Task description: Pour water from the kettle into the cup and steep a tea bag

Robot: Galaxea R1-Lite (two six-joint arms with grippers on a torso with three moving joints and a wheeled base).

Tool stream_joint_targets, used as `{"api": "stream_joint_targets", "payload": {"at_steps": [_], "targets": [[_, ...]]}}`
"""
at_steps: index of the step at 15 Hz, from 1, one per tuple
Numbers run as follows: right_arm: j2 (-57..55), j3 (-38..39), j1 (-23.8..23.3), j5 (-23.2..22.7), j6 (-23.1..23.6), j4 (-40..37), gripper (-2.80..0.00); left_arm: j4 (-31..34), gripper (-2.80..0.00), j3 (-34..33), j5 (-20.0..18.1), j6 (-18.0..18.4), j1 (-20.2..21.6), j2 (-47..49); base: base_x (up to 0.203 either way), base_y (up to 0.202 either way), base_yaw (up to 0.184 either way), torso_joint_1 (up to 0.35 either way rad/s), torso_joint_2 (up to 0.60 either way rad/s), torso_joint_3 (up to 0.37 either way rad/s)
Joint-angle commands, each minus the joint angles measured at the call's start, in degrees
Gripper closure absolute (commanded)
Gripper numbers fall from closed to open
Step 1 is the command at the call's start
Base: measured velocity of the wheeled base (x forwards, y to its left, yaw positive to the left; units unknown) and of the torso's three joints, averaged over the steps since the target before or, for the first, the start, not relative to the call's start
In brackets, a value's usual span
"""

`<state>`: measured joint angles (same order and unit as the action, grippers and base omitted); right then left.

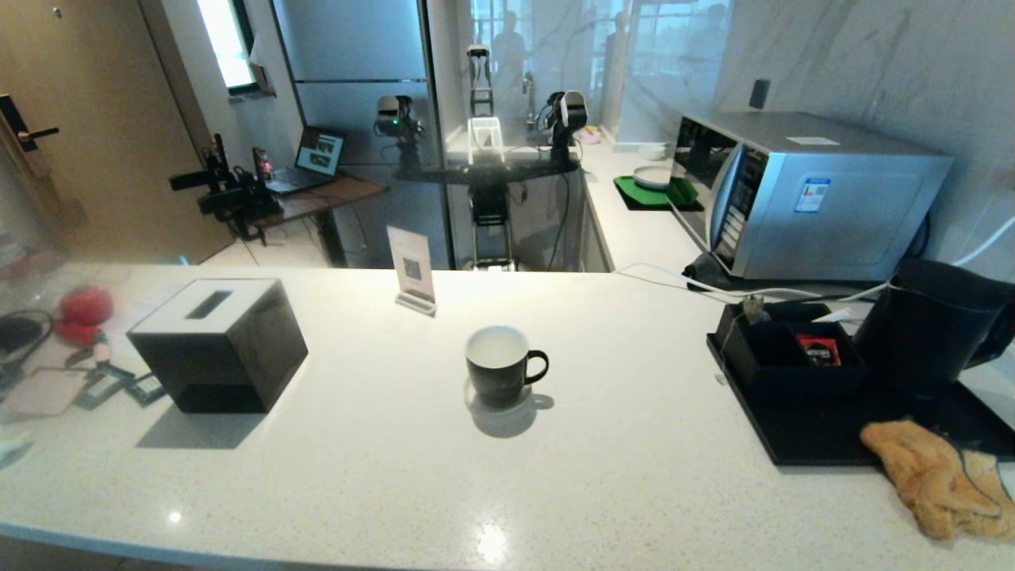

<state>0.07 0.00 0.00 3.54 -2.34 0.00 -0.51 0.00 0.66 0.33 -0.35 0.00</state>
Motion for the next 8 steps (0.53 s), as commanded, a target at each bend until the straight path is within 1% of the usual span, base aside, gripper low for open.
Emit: {"api": "stream_joint_targets", "payload": {"at_steps": [1,3,5,6,8], "targets": [[-0.07,0.00,0.00,-0.12,0.11,0.21,0.00,-0.02,0.00,0.00,0.04,0.02,0.00,0.09,0.000,0.000,0.000,0.000,0.00,0.000],[-0.71,-1.04,-0.17,-0.20,0.05,0.11,0.00,-0.02,0.00,0.00,0.04,0.02,0.00,0.09,0.000,0.000,0.000,0.000,0.00,0.000],[-4.17,-3.16,-0.18,0.15,-0.09,0.53,0.00,-0.02,0.00,0.00,0.05,0.02,0.00,0.09,0.000,0.000,0.000,0.000,0.00,0.000],[-6.04,-4.44,-0.21,0.97,-0.08,0.86,0.00,-0.02,0.00,0.00,0.04,0.02,0.00,0.09,0.000,0.000,0.000,0.000,0.00,0.000],[-10.91,-5.96,-0.73,4.57,-0.25,2.88,0.00,-0.02,0.00,0.00,0.11,0.02,0.00,0.09,0.000,0.000,0.000,0.000,0.00,0.000]]}}
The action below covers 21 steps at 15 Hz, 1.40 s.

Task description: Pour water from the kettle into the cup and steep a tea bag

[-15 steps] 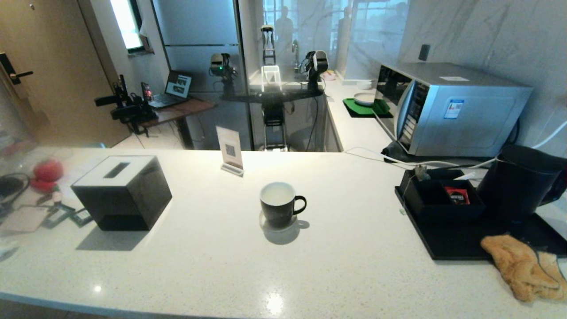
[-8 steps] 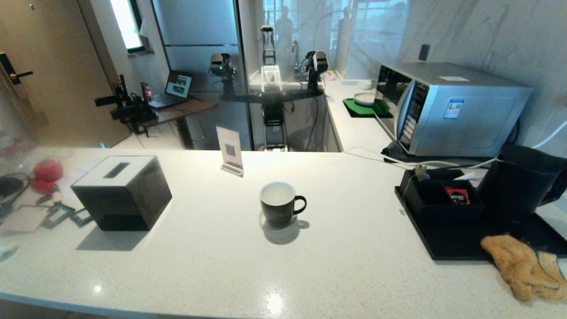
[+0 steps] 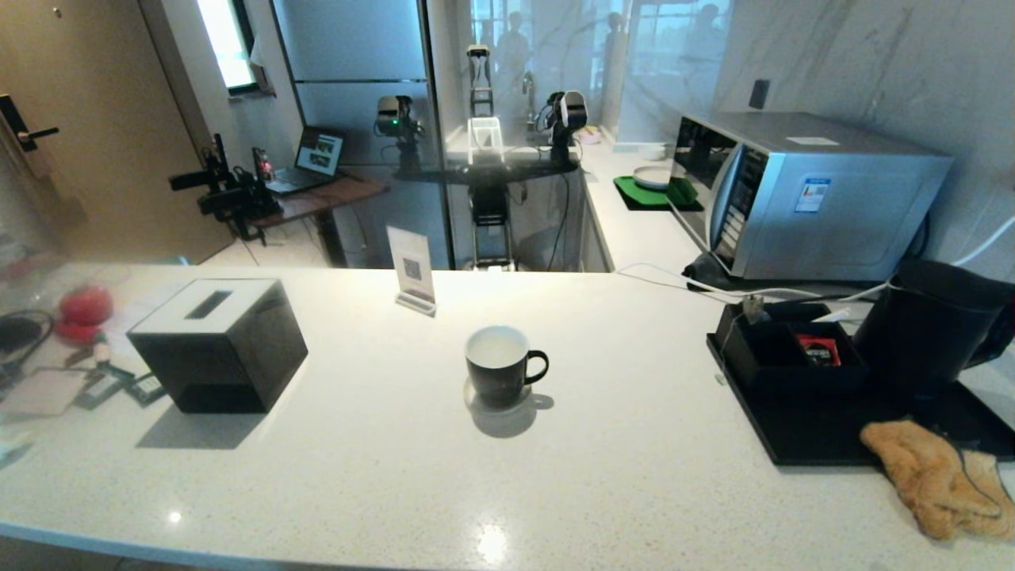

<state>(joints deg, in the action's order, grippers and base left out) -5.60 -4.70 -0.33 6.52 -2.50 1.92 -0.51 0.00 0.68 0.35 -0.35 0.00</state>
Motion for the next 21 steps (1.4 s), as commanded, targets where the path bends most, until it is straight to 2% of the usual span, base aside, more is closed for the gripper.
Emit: {"api": "stream_joint_targets", "payload": {"at_steps": [1,4,7,10,13,18,21], "targets": [[-8.15,-2.06,-1.36,3.11,-0.27,2.30,0.00,-0.02,0.00,0.00,0.02,0.00,0.00,0.09,0.000,0.000,0.000,0.000,0.00,0.000],[-17.50,-7.44,-7.93,4.93,-2.56,3.56,0.00,-0.02,0.00,0.00,0.02,0.00,0.00,0.09,0.000,0.000,0.000,0.000,0.00,0.000],[-25.66,-12.70,-19.34,4.74,-3.50,1.47,0.00,-0.02,0.00,0.00,0.04,0.00,0.00,0.09,0.000,0.000,0.000,0.000,0.00,0.000],[-31.72,-15.75,-28.43,4.58,-3.28,-0.99,0.00,-0.02,0.00,0.00,0.11,0.00,0.00,0.09,0.000,0.000,0.000,0.000,0.00,0.000],[-32.95,-14.72,-31.04,4.86,-1.07,-1.03,0.00,-0.02,0.00,0.00,0.03,0.00,0.00,0.09,0.000,0.000,0.000,0.000,0.00,0.000],[-38.16,-15.45,-31.03,8.05,-0.27,-0.56,0.00,-0.02,0.00,0.00,0.02,0.00,0.00,0.09,0.000,0.000,0.000,0.000,0.00,0.000],[-43.48,-15.35,-31.04,8.34,-0.50,-0.05,0.00,-0.02,0.00,0.00,0.02,0.00,0.00,0.09,0.000,0.000,0.000,0.000,0.00,0.000]]}}
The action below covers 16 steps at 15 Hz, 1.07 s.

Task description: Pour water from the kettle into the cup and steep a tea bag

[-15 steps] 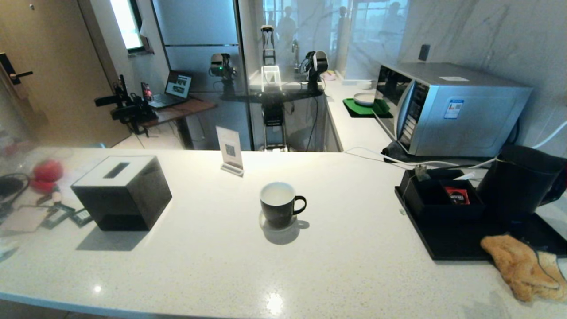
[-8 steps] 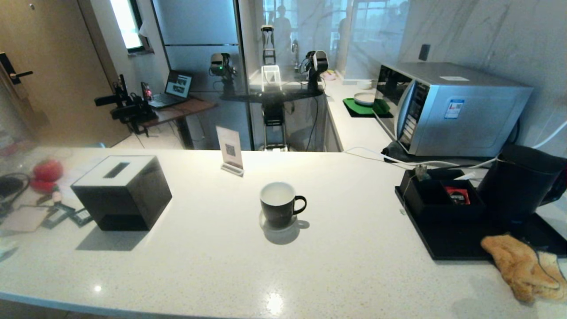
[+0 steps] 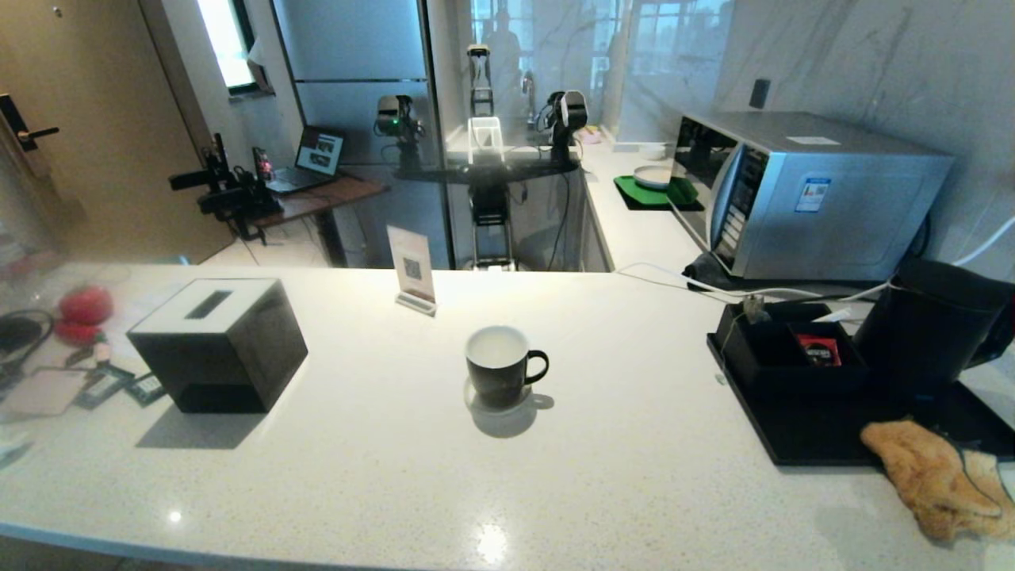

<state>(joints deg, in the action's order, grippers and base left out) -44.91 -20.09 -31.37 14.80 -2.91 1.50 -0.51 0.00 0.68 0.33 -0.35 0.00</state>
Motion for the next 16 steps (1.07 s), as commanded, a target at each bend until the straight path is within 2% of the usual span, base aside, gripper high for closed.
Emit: {"api": "stream_joint_targets", "payload": {"at_steps": [1,7,14,16], "targets": [[-6.75,0.08,-0.04,0.06,-0.17,1.67,0.00,-0.02,0.00,0.00,0.02,0.02,0.00,0.09,0.000,0.000,0.000,0.000,0.00,0.000],[-26.72,0.12,-2.84,-0.46,-0.39,19.46,0.00,-0.02,0.00,0.00,0.02,0.02,0.00,0.09,0.000,0.000,0.000,0.000,0.00,0.000],[-42.31,-0.85,-3.70,-5.45,0.20,37.48,0.00,-0.02,0.00,0.00,0.07,0.02,0.00,0.09,0.000,0.000,0.000,0.000,0.00,0.000],[-46.22,-3.38,-3.76,-5.62,0.26,40.12,-2.80,-0.02,0.00,0.00,0.02,0.02,0.00,0.09,0.000,0.000,0.000,0.000,0.00,0.000]]}}
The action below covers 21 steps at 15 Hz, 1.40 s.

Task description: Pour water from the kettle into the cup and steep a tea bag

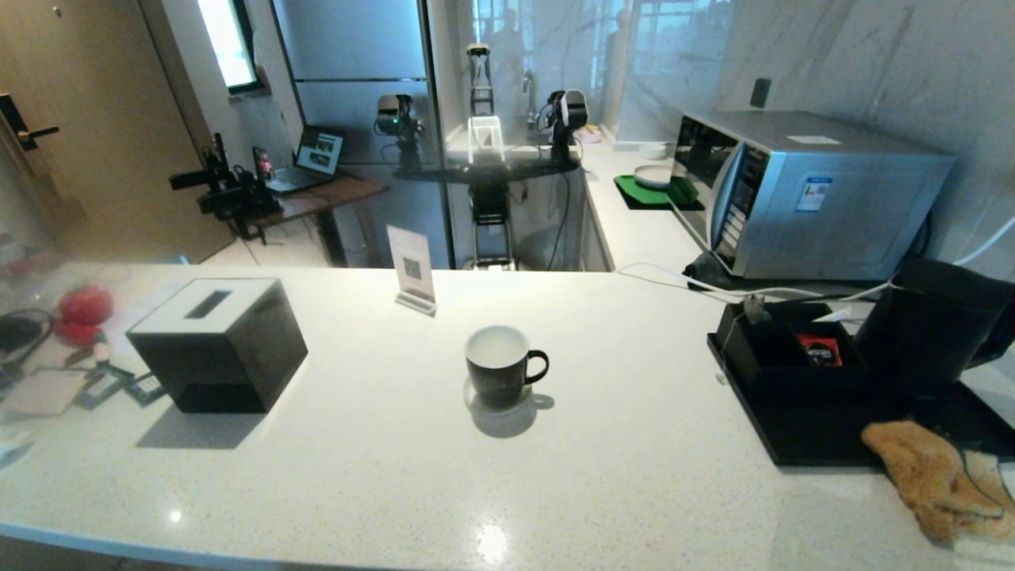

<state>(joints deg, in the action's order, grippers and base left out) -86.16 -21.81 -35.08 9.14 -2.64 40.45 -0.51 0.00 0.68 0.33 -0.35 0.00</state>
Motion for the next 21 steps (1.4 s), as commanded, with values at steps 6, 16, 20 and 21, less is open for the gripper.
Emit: {"api": "stream_joint_targets", "payload": {"at_steps": [6,16,20,21], "targets": [[-14.22,-11.28,-2.74,-0.14,2.00,2.61,-2.80,-0.02,0.00,0.00,0.02,0.02,0.00,0.09,0.000,0.000,0.000,0.000,0.00,0.000],[-24.19,-17.61,-6.16,-10.96,3.26,10.65,-2.80,-0.02,0.00,0.00,0.11,0.02,0.00,0.09,0.000,0.000,0.000,0.000,0.00,0.000],[-29.58,-22.61,-6.69,-14.60,3.30,14.45,-2.80,-0.02,0.00,0.00,0.10,0.02,0.00,0.09,0.000,0.000,0.000,0.000,0.00,0.000],[-30.76,-24.00,-6.73,-15.17,3.33,14.89,-2.80,-0.02,0.00,0.00,0.02,0.02,0.00,0.09,0.000,0.000,0.000,0.000,0.00,0.000]]}}
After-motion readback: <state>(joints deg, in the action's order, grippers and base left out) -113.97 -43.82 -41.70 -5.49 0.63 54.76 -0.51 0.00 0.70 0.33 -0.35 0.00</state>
